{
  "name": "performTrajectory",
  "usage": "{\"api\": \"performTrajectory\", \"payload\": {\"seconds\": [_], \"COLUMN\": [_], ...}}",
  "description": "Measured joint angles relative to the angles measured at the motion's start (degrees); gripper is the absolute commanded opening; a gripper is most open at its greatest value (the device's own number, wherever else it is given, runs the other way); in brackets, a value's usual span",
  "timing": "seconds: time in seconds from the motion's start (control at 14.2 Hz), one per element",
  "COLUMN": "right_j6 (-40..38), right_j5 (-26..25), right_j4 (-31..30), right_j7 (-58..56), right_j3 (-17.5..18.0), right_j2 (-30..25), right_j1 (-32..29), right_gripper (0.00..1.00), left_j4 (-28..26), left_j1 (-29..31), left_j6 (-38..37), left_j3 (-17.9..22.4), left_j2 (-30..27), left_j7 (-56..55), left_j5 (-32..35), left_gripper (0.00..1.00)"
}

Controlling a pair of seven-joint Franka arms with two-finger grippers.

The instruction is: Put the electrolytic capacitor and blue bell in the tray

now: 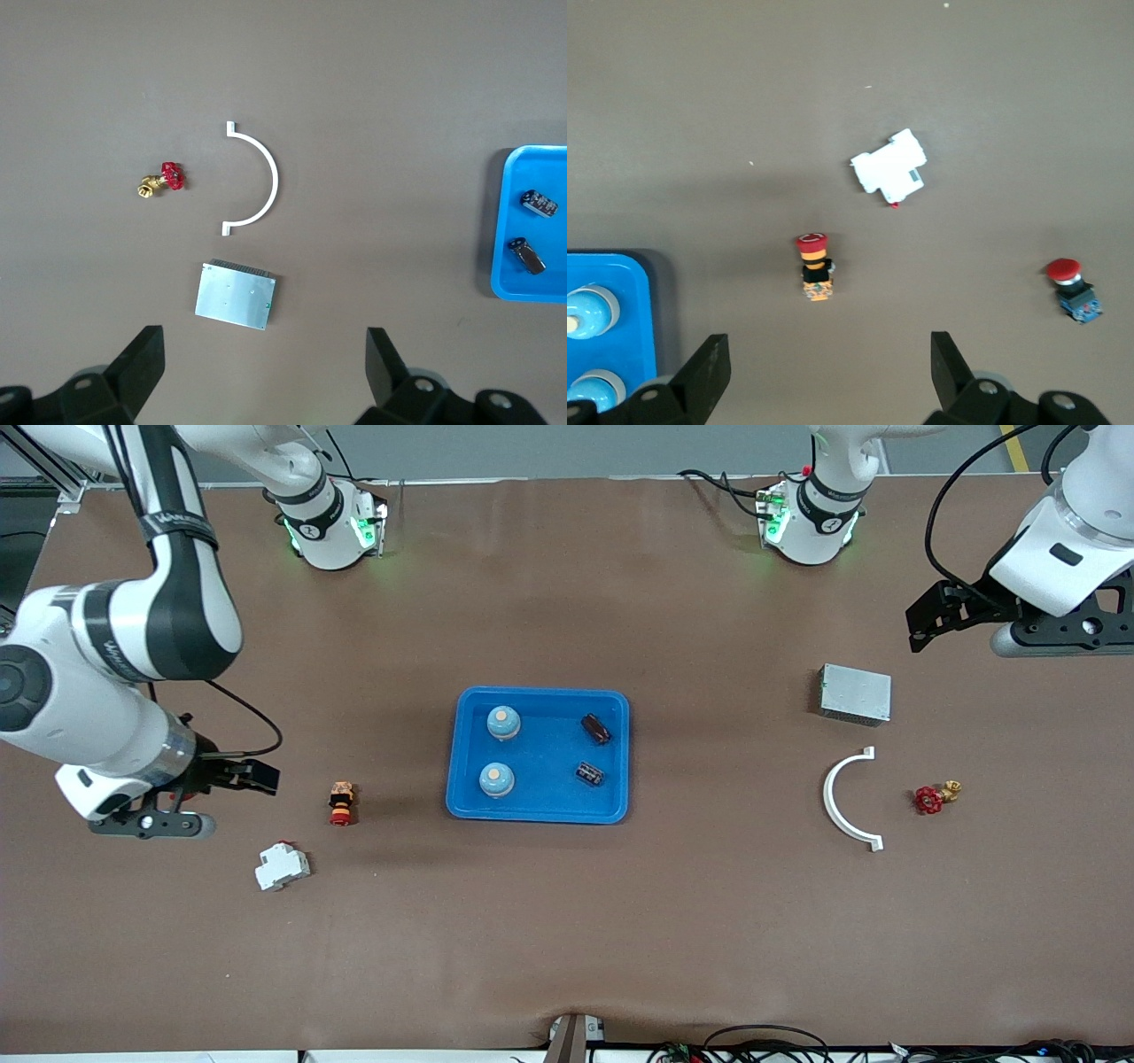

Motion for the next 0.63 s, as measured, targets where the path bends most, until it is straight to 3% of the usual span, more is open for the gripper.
{"api": "performTrajectory", "payload": {"seconds": [0.63], "right_j6": [-5.7], "right_j5": [-0.1], "right_j4": [-0.1], "right_j7": [-2.4], "right_j3": [0.0], "right_j2": [-7.8], "right_j1": [-6.2], "right_gripper": [1.00], "left_j4": [0.1], "left_j1": [0.1], "left_j6": [0.0], "left_j3": [0.0], "left_j2": [0.0], "left_j7": [0.0], "left_j5": [0.0], "left_gripper": [1.00]}}
